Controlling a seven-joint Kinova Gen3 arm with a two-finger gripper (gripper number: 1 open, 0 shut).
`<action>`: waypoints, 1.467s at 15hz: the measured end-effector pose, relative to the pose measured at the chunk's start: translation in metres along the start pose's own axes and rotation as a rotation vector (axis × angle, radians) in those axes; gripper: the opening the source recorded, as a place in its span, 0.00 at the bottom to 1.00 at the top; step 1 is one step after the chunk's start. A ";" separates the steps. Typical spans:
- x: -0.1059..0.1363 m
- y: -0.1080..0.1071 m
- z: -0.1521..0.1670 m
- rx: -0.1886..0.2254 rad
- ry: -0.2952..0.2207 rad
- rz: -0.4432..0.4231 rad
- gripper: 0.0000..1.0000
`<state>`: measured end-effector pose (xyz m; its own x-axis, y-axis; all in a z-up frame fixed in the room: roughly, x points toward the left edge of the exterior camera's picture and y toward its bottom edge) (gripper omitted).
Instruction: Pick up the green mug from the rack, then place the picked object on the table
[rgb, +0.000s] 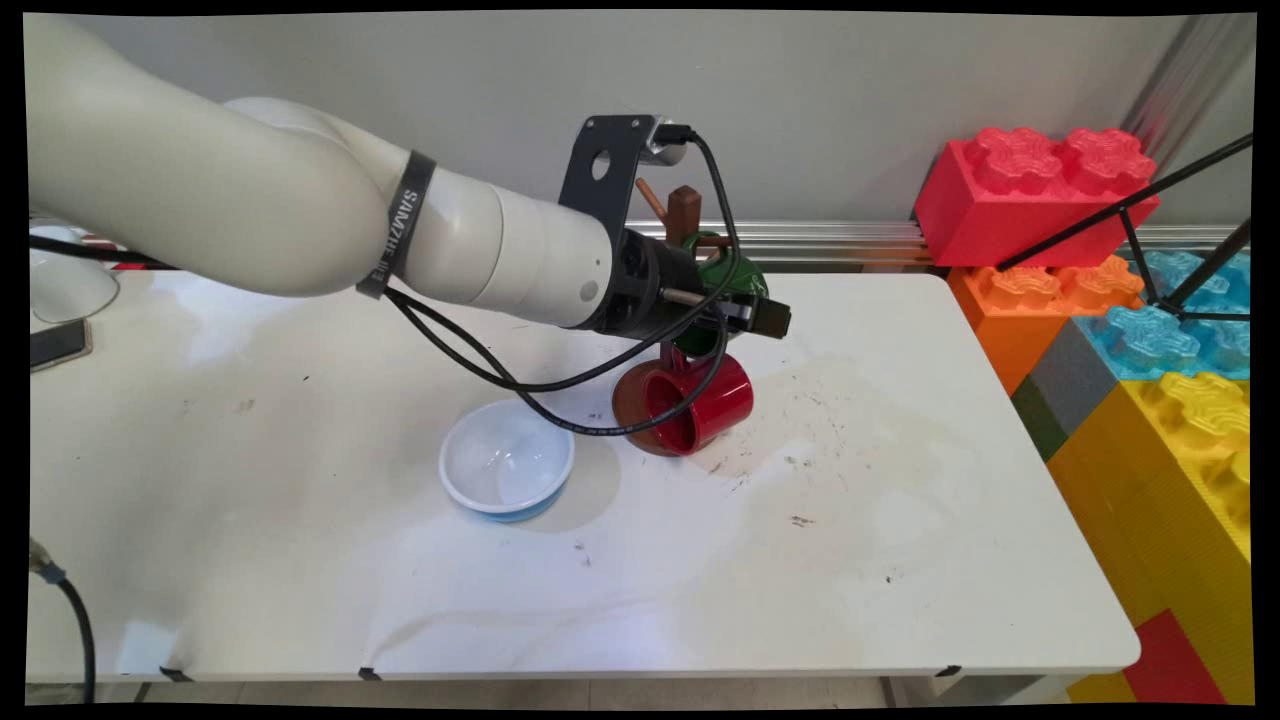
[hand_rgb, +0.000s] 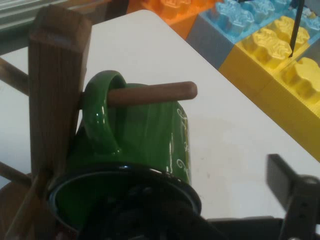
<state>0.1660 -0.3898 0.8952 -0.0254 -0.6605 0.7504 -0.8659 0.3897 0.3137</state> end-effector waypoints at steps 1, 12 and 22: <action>0.000 0.000 0.000 -0.001 0.000 -0.001 0.00; -0.003 -0.013 -0.007 0.032 0.002 -0.053 0.00; -0.001 -0.018 -0.018 0.031 0.008 -0.083 0.00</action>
<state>0.1905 -0.3848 0.8996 0.0514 -0.6845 0.7272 -0.8798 0.3136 0.3573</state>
